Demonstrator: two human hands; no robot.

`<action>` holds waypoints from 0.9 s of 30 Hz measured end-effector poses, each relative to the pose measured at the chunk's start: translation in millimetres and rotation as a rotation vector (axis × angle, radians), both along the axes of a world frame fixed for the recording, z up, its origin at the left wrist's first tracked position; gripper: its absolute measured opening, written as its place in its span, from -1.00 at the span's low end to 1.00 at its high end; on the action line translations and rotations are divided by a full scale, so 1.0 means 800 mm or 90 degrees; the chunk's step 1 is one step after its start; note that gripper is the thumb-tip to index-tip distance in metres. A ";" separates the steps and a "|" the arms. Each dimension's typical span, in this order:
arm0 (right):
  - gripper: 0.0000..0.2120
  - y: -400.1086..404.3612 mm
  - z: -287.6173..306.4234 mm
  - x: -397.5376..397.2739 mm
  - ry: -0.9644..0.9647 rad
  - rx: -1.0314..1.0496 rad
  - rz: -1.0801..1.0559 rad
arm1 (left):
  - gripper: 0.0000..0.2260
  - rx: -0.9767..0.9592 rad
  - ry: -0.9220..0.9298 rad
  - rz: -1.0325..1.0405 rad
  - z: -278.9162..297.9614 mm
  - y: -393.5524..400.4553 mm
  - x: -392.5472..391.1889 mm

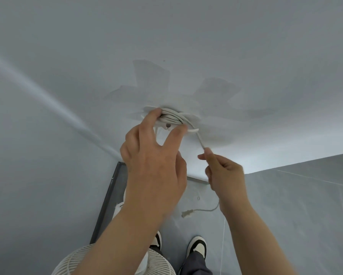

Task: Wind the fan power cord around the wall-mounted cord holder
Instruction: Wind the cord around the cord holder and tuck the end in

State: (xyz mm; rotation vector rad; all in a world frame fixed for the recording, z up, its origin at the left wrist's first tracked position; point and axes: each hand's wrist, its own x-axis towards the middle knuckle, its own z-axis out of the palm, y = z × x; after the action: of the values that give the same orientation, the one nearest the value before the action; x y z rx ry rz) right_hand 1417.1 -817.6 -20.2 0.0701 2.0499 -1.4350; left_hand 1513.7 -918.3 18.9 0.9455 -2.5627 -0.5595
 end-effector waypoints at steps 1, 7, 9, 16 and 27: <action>-0.71 -0.005 -0.004 0.003 -0.030 -0.004 0.021 | -0.53 -0.002 0.014 0.000 -0.001 0.000 0.000; -0.56 -0.031 -0.007 0.019 -0.142 -0.019 0.128 | -0.80 0.082 0.234 0.064 -0.017 0.017 0.009; -0.50 -0.034 -0.007 0.025 -0.159 -0.030 0.138 | -0.83 0.164 0.230 0.107 -0.025 0.021 0.013; -0.46 -0.034 -0.012 0.036 -0.242 -0.019 0.238 | -0.84 0.495 0.200 0.238 -0.047 0.006 0.018; -0.34 -0.019 -0.033 0.064 -0.234 -0.051 0.321 | -0.84 0.581 0.177 0.161 -0.050 -0.028 0.001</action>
State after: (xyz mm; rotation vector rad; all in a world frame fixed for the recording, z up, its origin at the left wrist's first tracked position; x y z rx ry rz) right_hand 1468.1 -833.0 -46.7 -0.1904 1.5639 -1.0903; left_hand 1514.4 -940.7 -20.8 1.3034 -1.8540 -1.7024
